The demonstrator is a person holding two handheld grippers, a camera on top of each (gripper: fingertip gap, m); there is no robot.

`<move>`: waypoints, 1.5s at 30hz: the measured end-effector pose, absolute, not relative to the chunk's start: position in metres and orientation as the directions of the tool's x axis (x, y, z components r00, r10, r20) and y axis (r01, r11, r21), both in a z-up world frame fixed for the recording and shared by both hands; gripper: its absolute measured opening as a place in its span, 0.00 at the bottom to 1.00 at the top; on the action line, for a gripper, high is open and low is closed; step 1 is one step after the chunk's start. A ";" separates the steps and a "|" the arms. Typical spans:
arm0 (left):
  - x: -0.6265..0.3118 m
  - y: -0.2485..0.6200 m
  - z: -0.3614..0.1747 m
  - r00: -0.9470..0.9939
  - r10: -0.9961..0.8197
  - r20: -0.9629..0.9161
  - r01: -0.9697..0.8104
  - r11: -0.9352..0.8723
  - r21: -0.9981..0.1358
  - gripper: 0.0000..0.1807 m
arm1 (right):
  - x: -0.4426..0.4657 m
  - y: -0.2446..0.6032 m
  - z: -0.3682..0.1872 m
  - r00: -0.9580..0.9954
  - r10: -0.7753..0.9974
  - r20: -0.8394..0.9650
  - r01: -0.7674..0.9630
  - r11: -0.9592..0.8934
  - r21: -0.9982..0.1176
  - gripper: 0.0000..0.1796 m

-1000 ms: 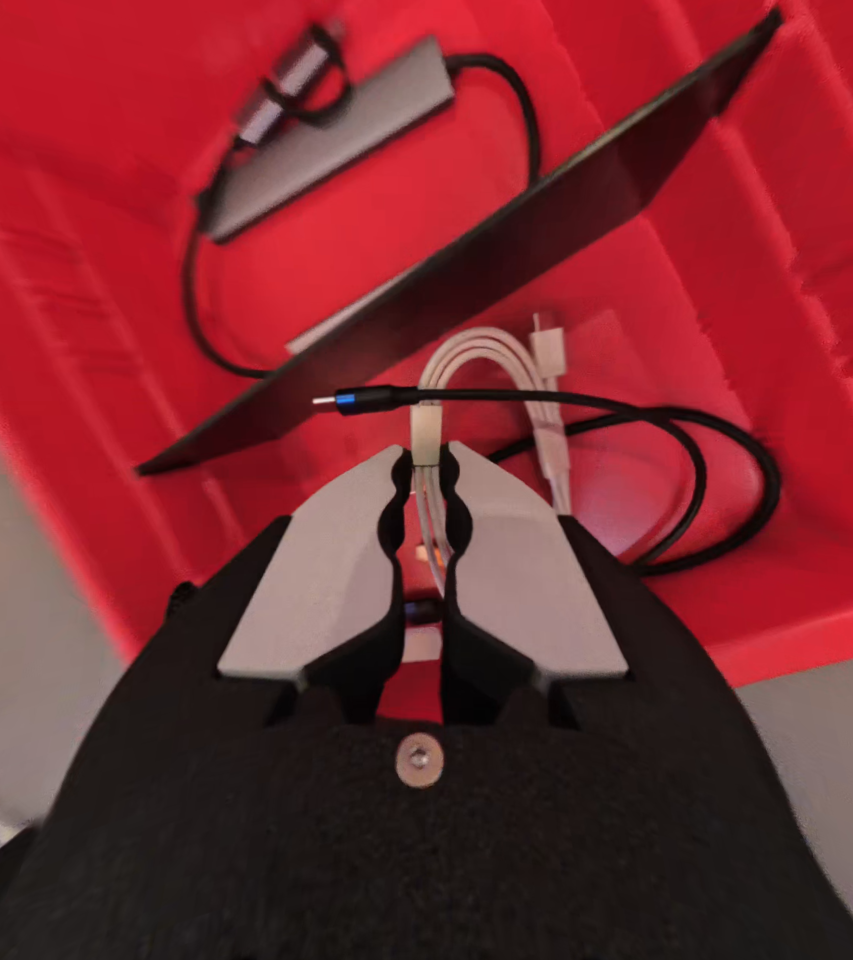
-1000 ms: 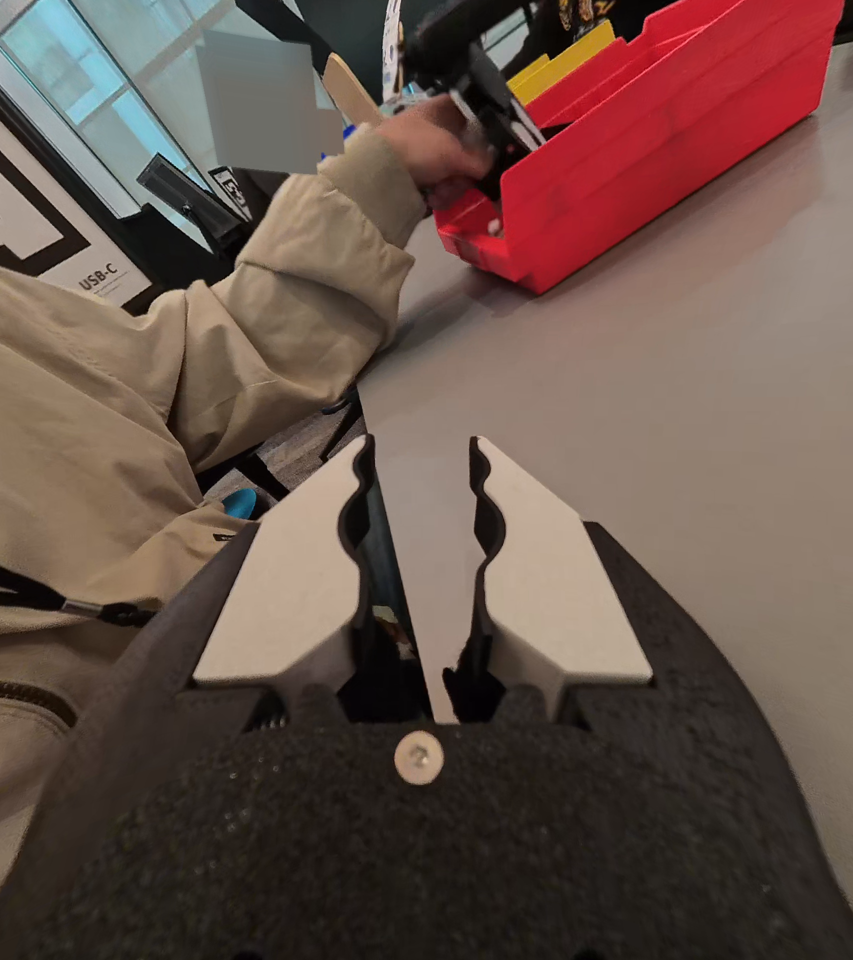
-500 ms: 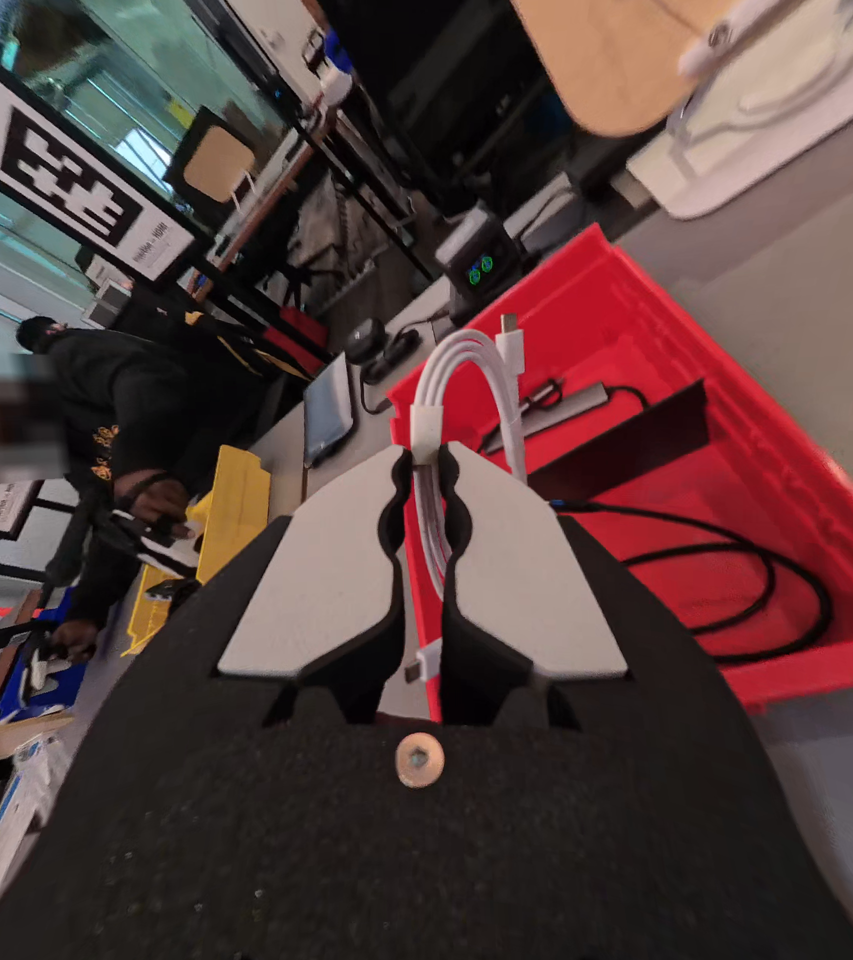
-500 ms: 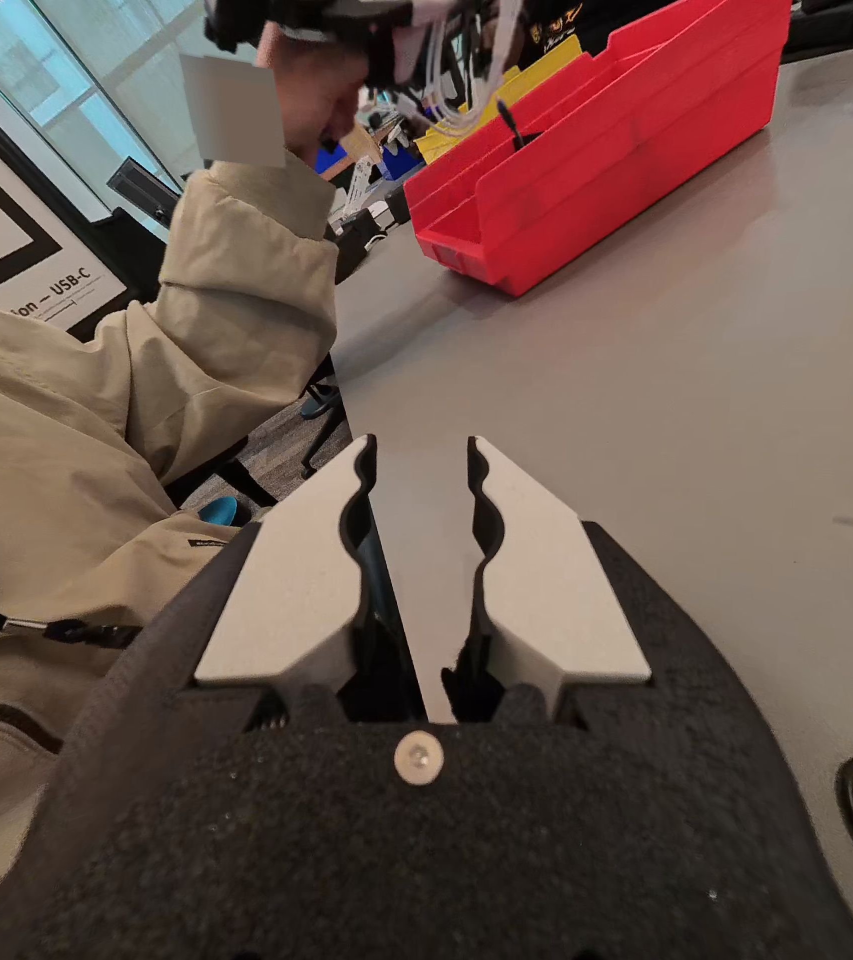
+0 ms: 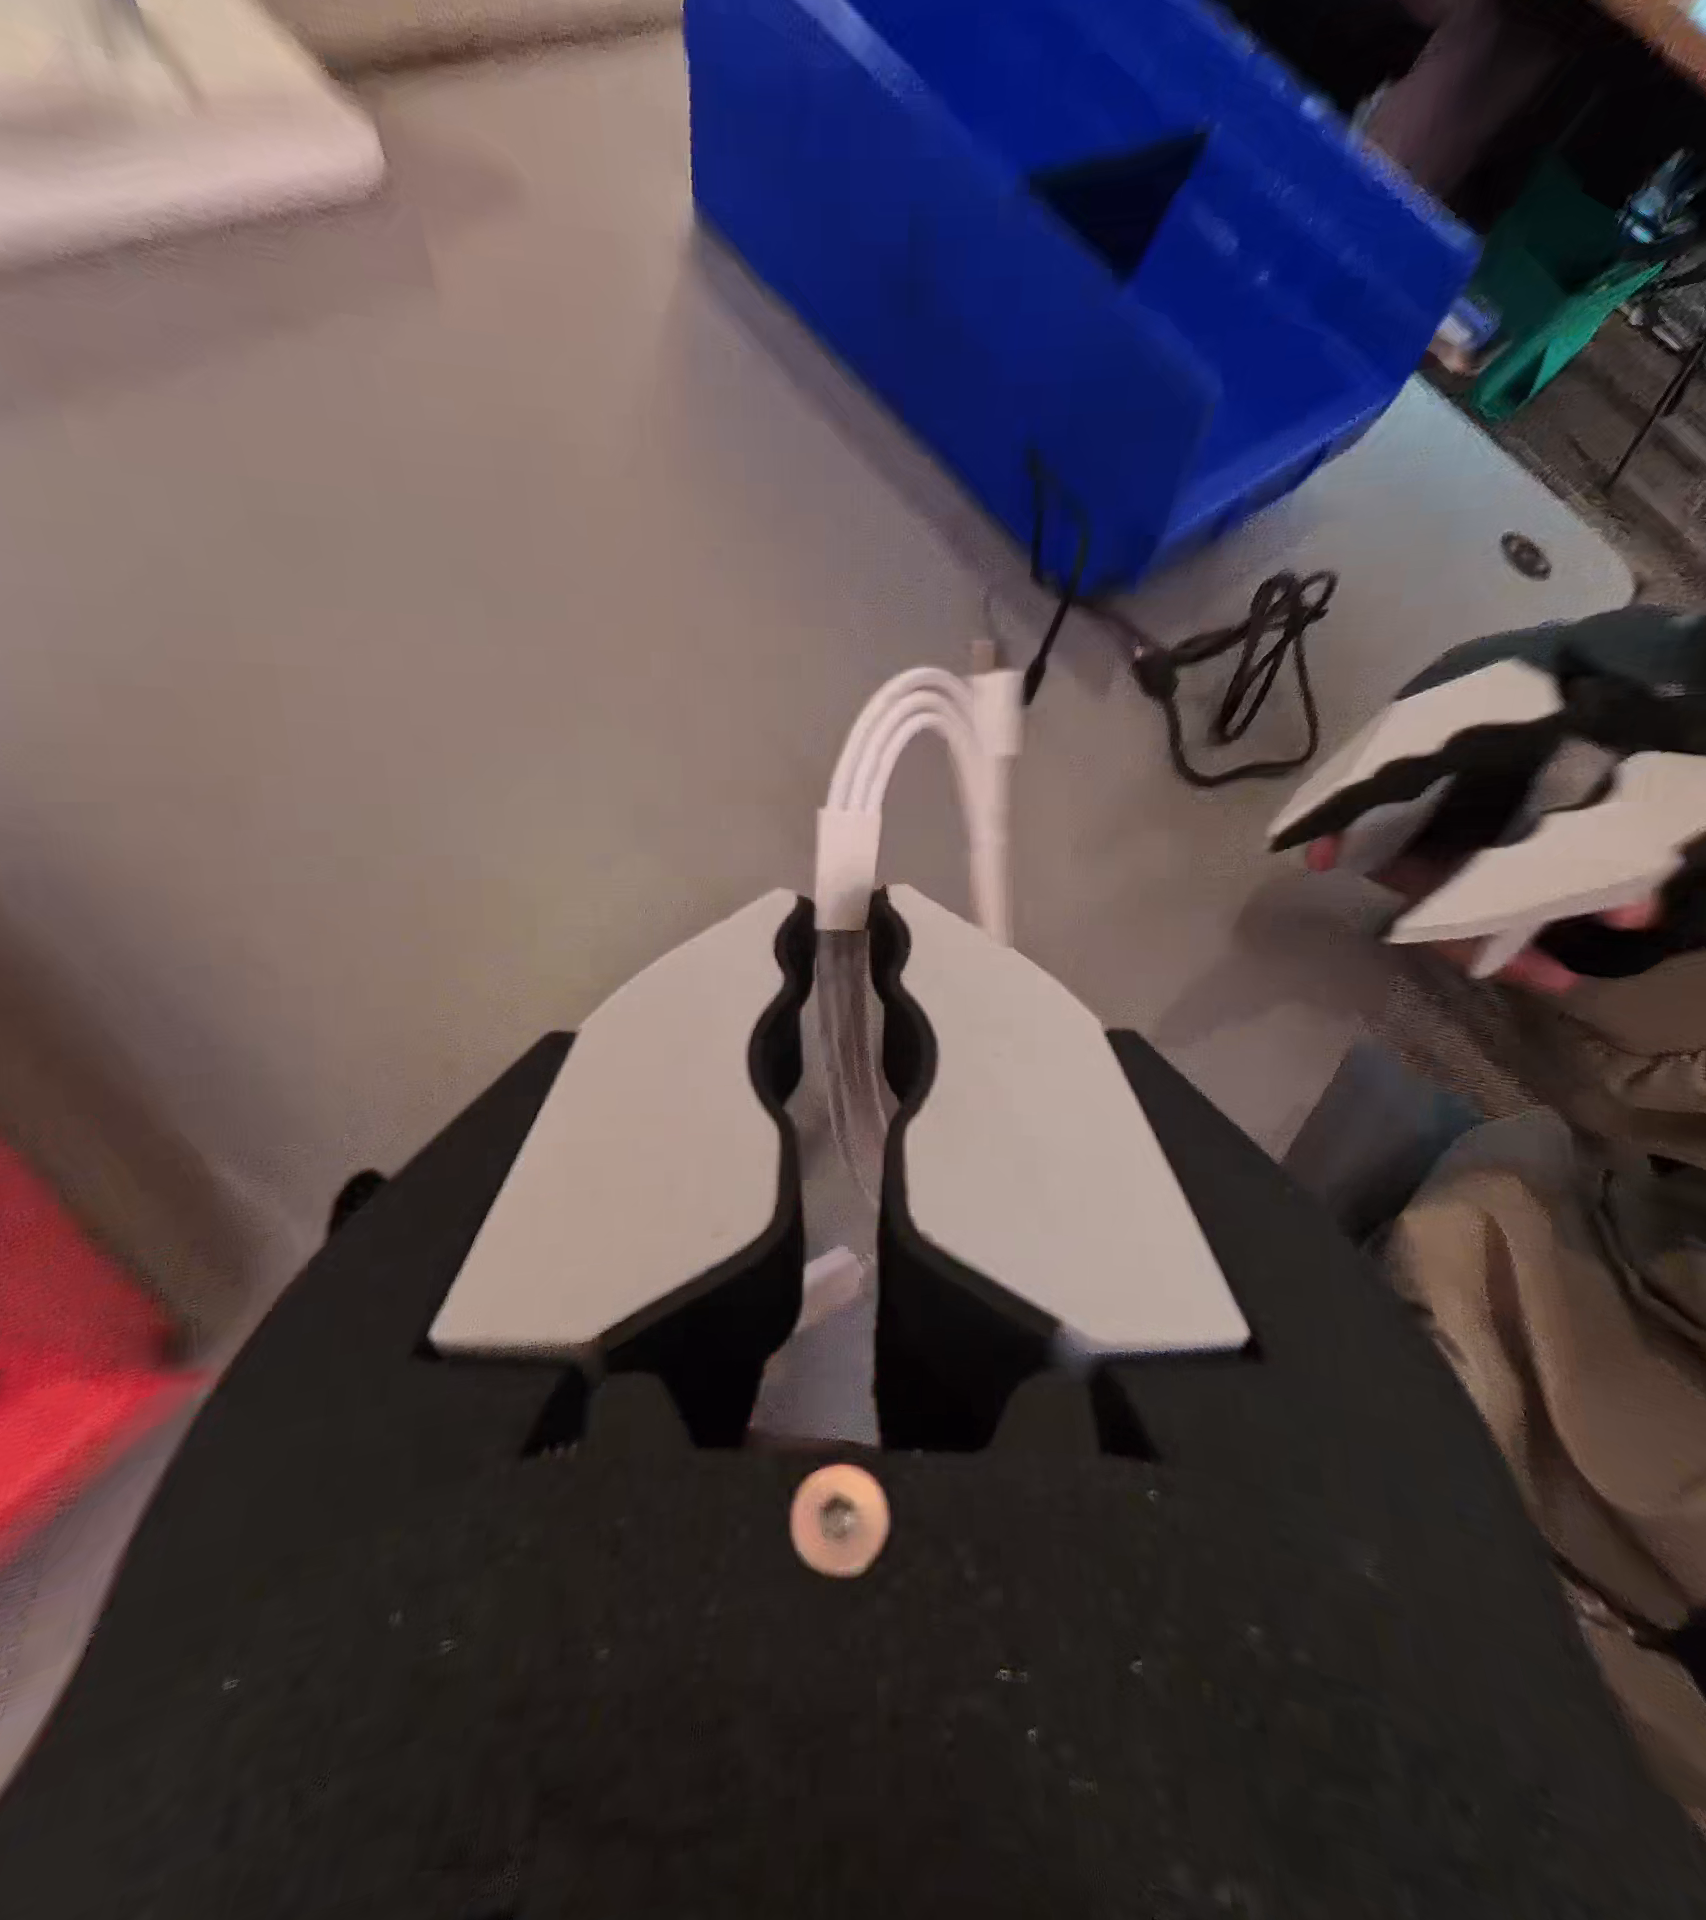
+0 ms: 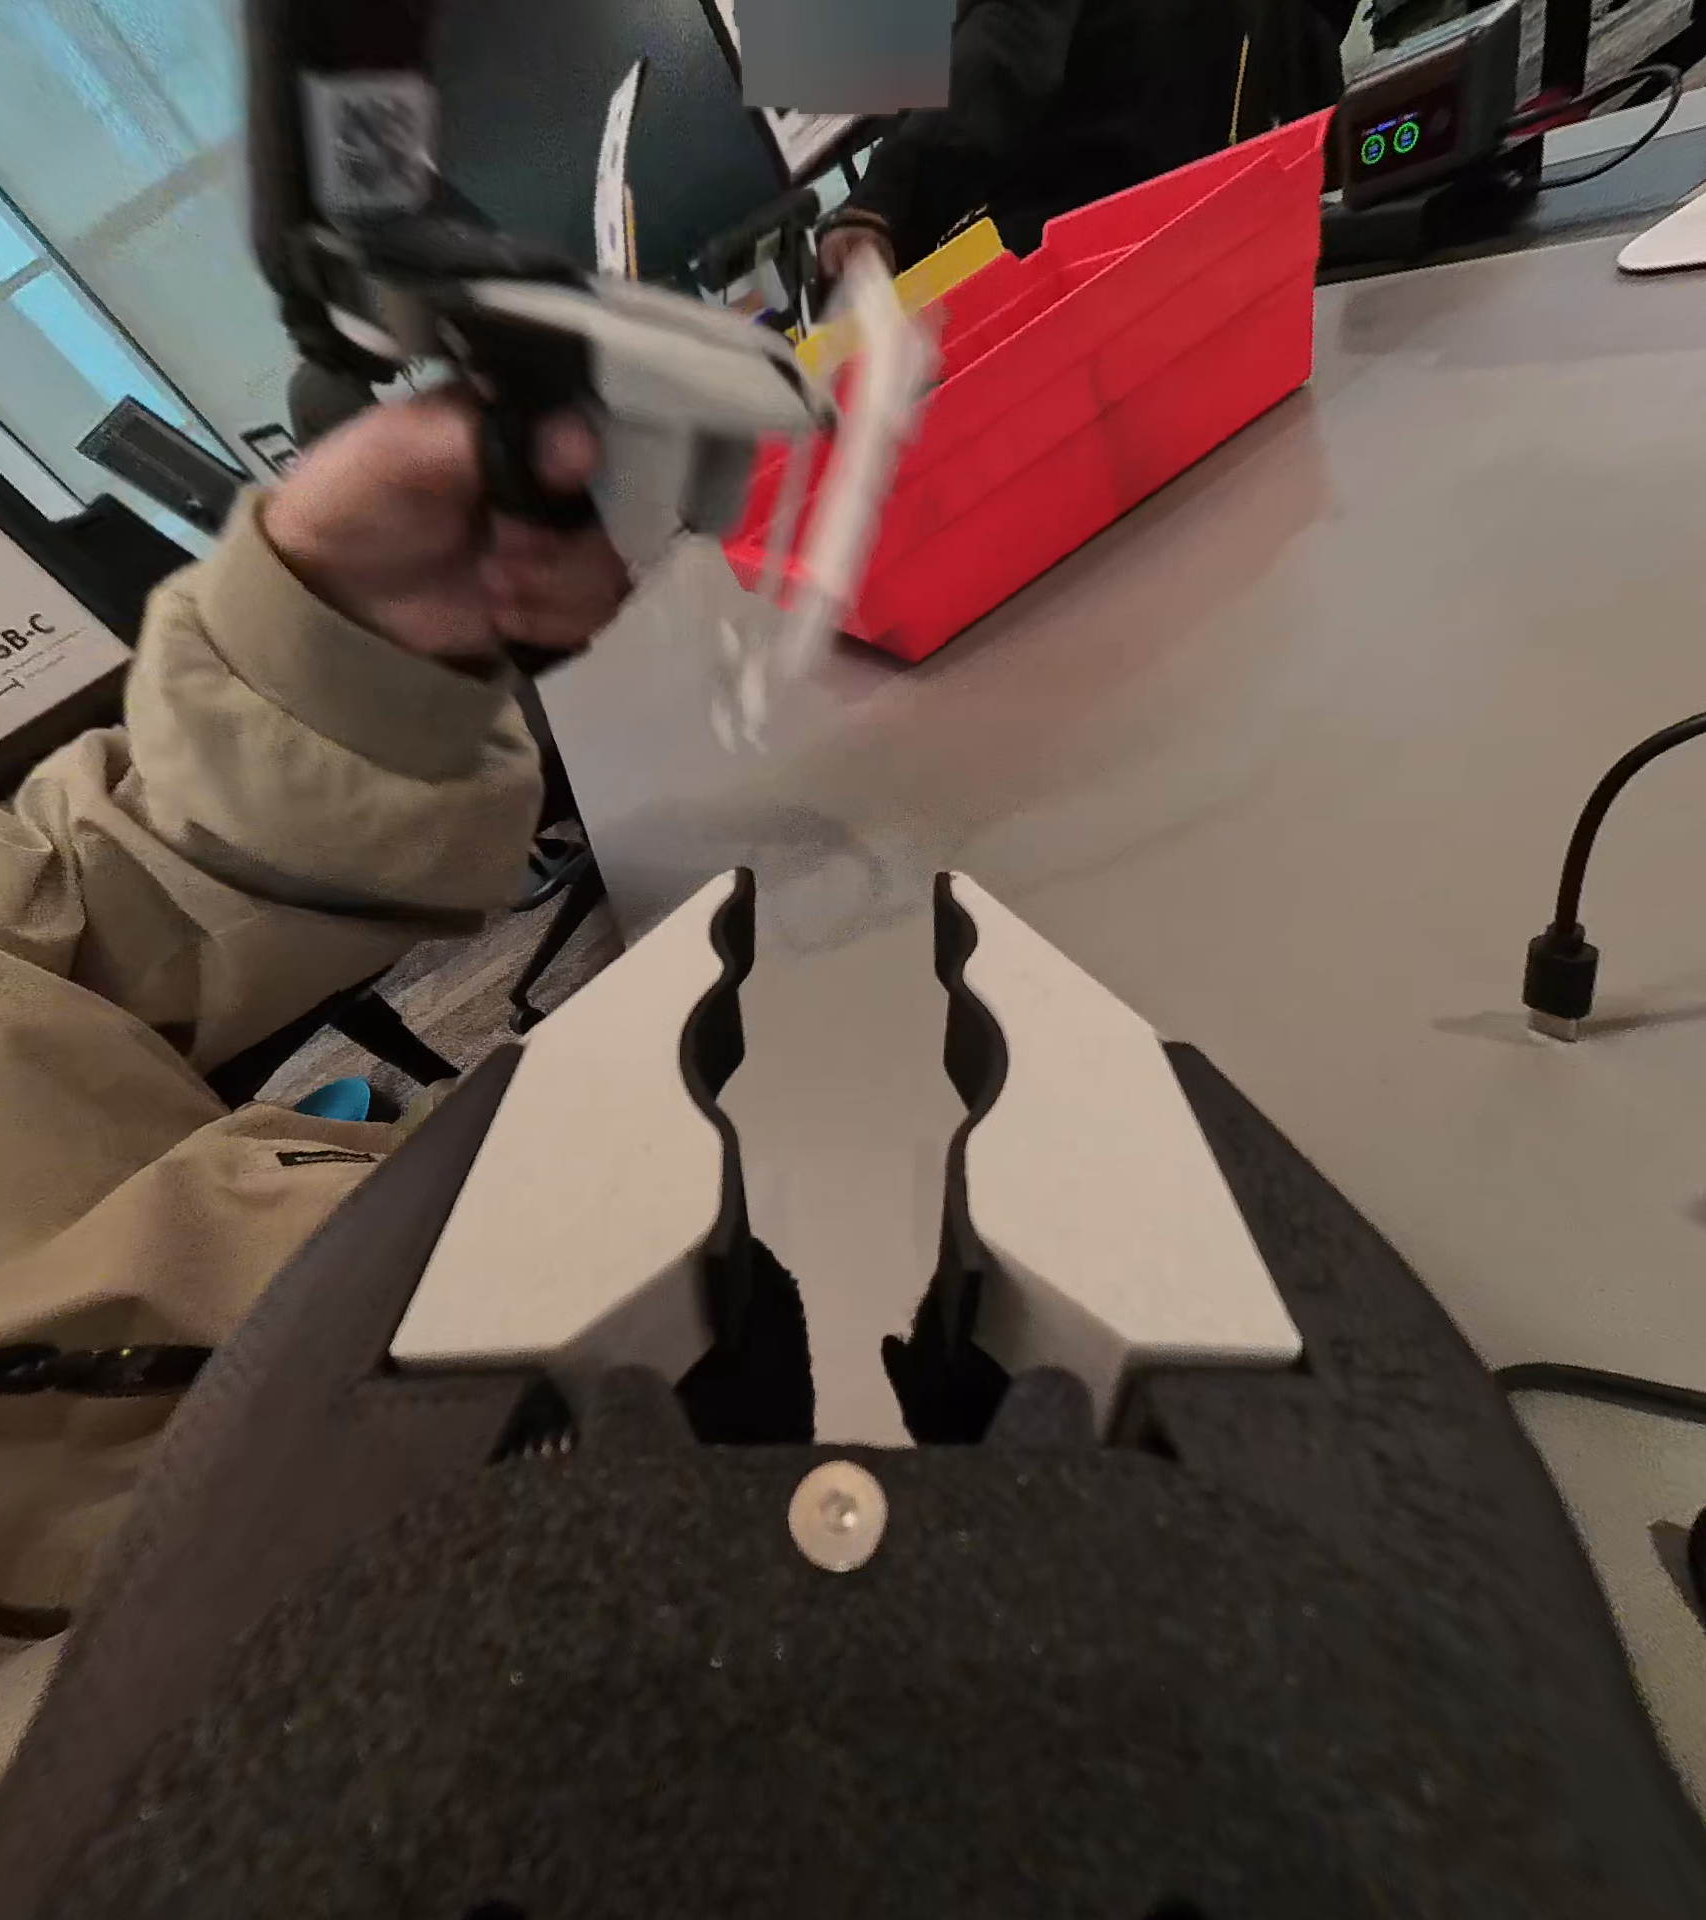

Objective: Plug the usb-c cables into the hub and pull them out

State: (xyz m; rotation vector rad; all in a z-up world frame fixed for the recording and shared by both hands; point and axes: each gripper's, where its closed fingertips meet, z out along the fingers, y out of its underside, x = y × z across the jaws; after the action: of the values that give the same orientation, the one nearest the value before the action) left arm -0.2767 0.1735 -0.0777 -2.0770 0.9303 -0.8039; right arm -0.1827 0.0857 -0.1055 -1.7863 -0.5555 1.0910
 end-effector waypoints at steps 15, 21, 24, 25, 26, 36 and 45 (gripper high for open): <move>-0.280 0.194 -0.143 0.614 -0.789 -0.032 -0.553 -0.401 -0.731 0.19 | -0.190 0.078 -0.113 0.469 0.758 -0.454 -0.047 -0.492 -0.870 0.19; -0.312 0.209 -0.044 0.431 -0.902 0.035 -0.479 -0.262 -0.838 0.20 | -0.198 0.071 -0.122 0.439 0.777 -0.451 0.011 -0.507 -0.862 0.19; -0.344 0.238 -0.027 0.258 -0.957 -0.133 -0.639 -0.066 -0.767 0.26 | -0.202 0.066 -0.120 0.396 0.789 -0.469 0.008 -0.513 -0.858 0.19; -0.349 0.252 -0.024 0.220 -0.958 -0.184 -0.643 -0.001 -0.766 0.23 | -0.204 0.064 -0.118 0.374 0.795 -0.478 -0.003 -0.514 -0.858 0.20; -0.351 0.267 -0.024 0.187 -0.959 -0.214 -0.634 0.048 -0.772 0.21 | -0.205 0.063 -0.116 0.357 0.798 -0.485 -0.012 -0.515 -0.857 0.21; -0.442 0.447 -0.141 0.131 -0.934 -0.332 -0.953 -0.026 -0.303 0.21 | -0.200 0.076 -0.109 0.278 0.799 -0.533 -0.066 -0.538 -0.840 0.25; -0.438 0.456 -0.194 -0.040 -0.978 -0.207 -0.978 0.081 -0.193 0.14 | -0.188 0.084 -0.084 0.200 0.832 -0.517 -0.177 -0.489 -0.854 0.25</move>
State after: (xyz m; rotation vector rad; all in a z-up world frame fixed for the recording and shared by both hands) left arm -0.4378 0.4558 -0.1936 -1.9552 2.0803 0.0020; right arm -0.1884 0.0843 -0.0839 -1.5924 -0.6361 1.4394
